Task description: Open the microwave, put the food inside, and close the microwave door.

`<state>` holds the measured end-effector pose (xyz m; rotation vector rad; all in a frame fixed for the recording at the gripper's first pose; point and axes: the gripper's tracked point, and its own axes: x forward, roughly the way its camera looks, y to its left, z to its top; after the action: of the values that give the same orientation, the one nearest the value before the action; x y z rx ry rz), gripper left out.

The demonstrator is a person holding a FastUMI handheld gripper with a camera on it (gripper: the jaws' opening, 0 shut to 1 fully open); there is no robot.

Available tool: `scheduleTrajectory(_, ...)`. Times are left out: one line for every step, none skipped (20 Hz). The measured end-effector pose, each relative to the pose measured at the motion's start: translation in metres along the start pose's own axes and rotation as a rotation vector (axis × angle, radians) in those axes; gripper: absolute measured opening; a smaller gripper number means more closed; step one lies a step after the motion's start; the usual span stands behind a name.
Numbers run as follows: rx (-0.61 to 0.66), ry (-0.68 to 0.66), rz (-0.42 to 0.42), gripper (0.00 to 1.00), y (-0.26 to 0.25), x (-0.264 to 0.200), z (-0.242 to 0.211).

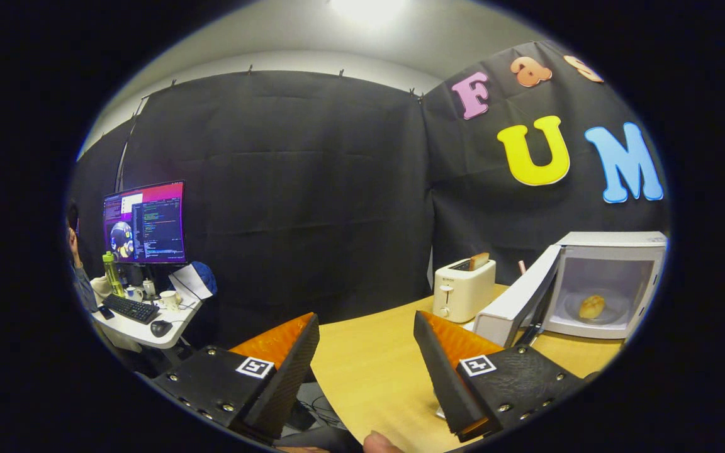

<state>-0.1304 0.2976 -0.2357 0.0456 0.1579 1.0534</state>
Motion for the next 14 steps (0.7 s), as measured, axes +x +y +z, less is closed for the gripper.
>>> scheduleTrajectory(-0.008, 0.000, -0.003, 0.88, 0.001, 0.004, -0.002)
scheduleTrajectory(-0.013, 0.001, -0.006, 0.86, 0.002, 0.008, -0.006)
scheduleTrajectory(-0.017, 0.003, -0.017, 0.76, 0.001, 0.012, -0.008)
scheduleTrajectory(-0.024, 0.002, -0.047, 0.72, -0.004, 0.017, -0.012)
scheduleTrajectory(-0.032, -0.010, -0.092, 0.57, -0.013, 0.020, -0.013)
scheduleTrajectory(-0.045, -0.013, -0.139, 0.42, -0.021, 0.024, -0.015)
scheduleTrajectory(-0.055, -0.006, -0.170, 0.27, -0.028, 0.027, -0.019)
scheduleTrajectory(-0.066, 0.010, -0.197, 0.27, -0.029, 0.033, -0.023)
scheduleTrajectory(-0.067, 0.028, -0.250, 0.17, -0.040, 0.033, -0.032)
scheduleTrajectory(-0.050, 0.039, -0.272, 0.08, -0.041, 0.036, -0.036)
scheduleTrajectory(-0.031, 0.050, -0.284, 0.02, -0.043, 0.040, -0.041)
scheduleTrajectory(-0.025, 0.065, -0.298, 0.02, -0.043, 0.046, -0.049)
scheduleTrajectory(-0.030, 0.075, -0.332, 0.02, -0.049, 0.048, -0.054)
scheduleTrajectory(-0.031, 0.088, -0.349, 0.01, -0.055, 0.050, -0.059)
